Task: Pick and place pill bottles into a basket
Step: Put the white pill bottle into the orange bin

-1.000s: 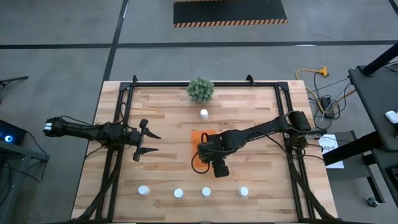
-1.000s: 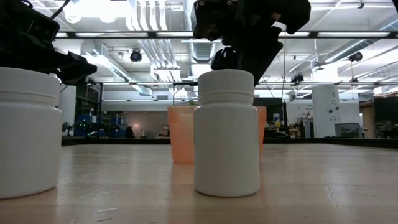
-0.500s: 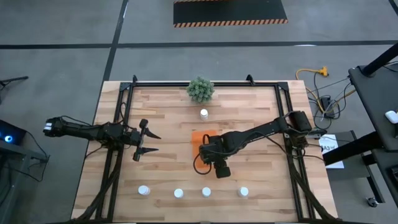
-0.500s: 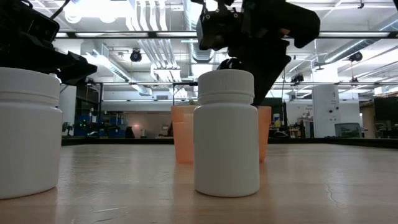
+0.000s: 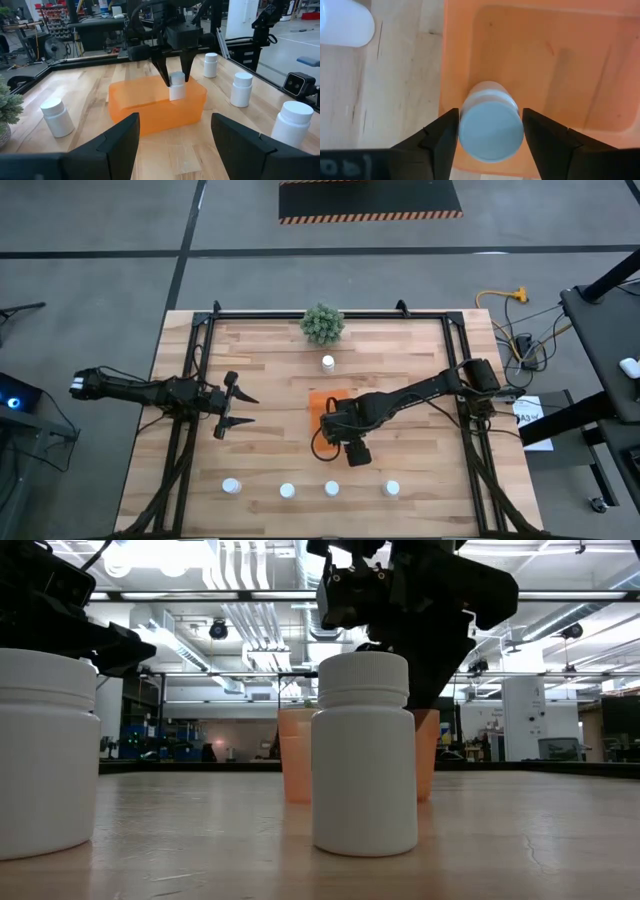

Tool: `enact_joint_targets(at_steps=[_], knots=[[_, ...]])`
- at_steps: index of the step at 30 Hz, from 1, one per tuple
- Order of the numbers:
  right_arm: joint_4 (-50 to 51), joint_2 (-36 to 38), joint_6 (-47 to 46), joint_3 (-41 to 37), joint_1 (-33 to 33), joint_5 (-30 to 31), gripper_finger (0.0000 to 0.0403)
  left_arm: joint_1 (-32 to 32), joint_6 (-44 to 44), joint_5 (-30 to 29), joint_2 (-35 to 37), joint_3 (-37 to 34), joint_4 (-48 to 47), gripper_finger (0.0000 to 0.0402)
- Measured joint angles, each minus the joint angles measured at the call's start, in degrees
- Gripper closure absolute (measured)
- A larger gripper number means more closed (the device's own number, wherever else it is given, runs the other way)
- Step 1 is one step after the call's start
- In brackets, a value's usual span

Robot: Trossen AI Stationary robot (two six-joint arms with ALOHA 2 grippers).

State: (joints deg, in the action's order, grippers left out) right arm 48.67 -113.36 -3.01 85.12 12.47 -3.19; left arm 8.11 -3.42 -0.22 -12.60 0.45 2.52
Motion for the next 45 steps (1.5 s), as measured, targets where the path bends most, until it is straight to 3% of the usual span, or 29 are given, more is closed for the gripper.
enact_joint_targets(at_steps=[14,22,31,45], knots=[[0.4,4.9,-0.2,0.5,0.0,0.0,0.0189,0.0,0.0,0.0,0.0,0.0,0.0,0.0173],[0.9,10.3,-5.0,0.5,1.7,-0.4,0.0188,0.0,0.0,0.0,0.0,0.0,0.0,0.0173],[2.7,14.1,-12.7,-2.3,9.7,-0.4,0.0188,0.0,0.0,0.0,0.0,0.0,0.0,0.0173],[8.4,14.2,-24.2,-2.4,21.5,-0.3,0.0188,0.0,0.0,0.0,0.0,0.0,0.0,0.0173]])
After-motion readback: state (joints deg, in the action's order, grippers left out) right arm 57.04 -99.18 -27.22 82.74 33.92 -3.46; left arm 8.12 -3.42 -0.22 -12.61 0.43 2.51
